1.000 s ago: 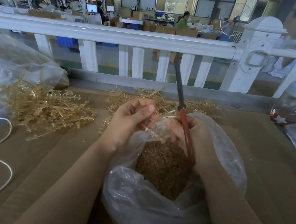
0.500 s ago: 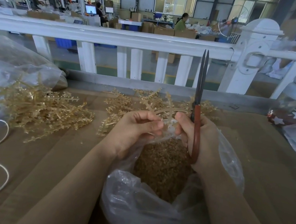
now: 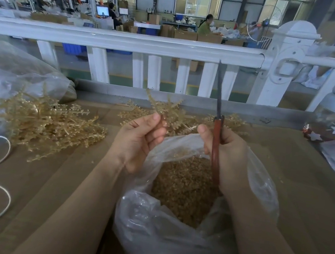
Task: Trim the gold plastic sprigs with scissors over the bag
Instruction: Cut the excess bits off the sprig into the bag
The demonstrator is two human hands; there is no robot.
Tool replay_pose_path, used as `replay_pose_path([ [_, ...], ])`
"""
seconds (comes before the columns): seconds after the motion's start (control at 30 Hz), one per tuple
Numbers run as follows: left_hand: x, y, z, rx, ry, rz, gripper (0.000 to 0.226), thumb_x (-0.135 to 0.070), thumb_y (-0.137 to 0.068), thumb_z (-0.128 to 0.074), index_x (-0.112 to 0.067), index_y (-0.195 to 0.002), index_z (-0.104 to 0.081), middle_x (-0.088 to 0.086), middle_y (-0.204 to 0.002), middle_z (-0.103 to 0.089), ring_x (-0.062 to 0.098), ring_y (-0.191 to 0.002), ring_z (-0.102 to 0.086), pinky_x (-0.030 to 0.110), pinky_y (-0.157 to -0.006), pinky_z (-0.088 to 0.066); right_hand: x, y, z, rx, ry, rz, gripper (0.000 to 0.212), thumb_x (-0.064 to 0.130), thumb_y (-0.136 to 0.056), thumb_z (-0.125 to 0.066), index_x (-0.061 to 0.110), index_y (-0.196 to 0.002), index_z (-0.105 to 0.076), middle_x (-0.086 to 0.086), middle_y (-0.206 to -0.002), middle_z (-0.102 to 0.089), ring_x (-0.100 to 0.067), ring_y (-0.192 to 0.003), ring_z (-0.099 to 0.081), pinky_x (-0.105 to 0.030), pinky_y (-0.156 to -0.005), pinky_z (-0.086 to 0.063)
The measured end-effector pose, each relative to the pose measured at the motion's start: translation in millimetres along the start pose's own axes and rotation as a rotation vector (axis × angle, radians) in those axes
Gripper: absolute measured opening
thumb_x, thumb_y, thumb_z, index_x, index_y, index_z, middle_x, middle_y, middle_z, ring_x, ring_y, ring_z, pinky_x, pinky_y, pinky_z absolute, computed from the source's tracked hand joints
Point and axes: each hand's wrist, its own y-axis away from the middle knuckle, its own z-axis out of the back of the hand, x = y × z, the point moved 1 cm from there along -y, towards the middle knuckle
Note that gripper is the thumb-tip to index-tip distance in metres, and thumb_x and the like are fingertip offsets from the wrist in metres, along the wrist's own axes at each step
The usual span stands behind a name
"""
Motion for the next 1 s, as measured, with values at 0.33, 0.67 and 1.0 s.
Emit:
replay_pose_path([
  [0.33, 0, -4, 5, 0.011, -0.009, -0.157, 0.019, -0.006, -0.08, -0.068, -0.006, -0.098, -0.072, 0.005, -0.087, -0.075, 0.011, -0.075, -0.07, 0.02, -0.07, -0.058, -16, 3, -10, 0.161, 0.671, 0.251, 0.067, 0.097, -0.063, -0.04, 0.037, -0.087, -0.055, 0.024, -0.076, -0.06, 0.004, -0.07, -0.057, -0.012, -0.06, -0.043],
  [0.67, 2, -1, 1, 0.016, -0.054, -0.232, 0.017, -0.006, -0.075, -0.068, -0.009, -0.091, -0.072, 0.004, -0.081, -0.074, 0.012, -0.072, -0.07, 0.02, -0.07, -0.058, -22, 1, -10, 0.079, 0.826, 0.354, 0.066, 0.096, -0.067, -0.039, 0.032, -0.084, -0.05, 0.02, -0.074, -0.055, 0.001, -0.066, -0.053, -0.023, -0.058, -0.052],
  [1.0, 2, -3, 0, 0.006, -0.076, -0.257, 0.018, -0.005, -0.076, -0.068, -0.003, -0.094, -0.068, 0.004, -0.082, -0.075, 0.011, -0.073, -0.07, 0.02, -0.068, -0.057, -17, 5, -11, 0.009, 0.86, 0.431, 0.073, 0.096, -0.072, -0.026, 0.027, -0.073, -0.051, 0.017, -0.062, -0.053, -0.001, -0.053, -0.049, -0.027, -0.05, -0.052],
])
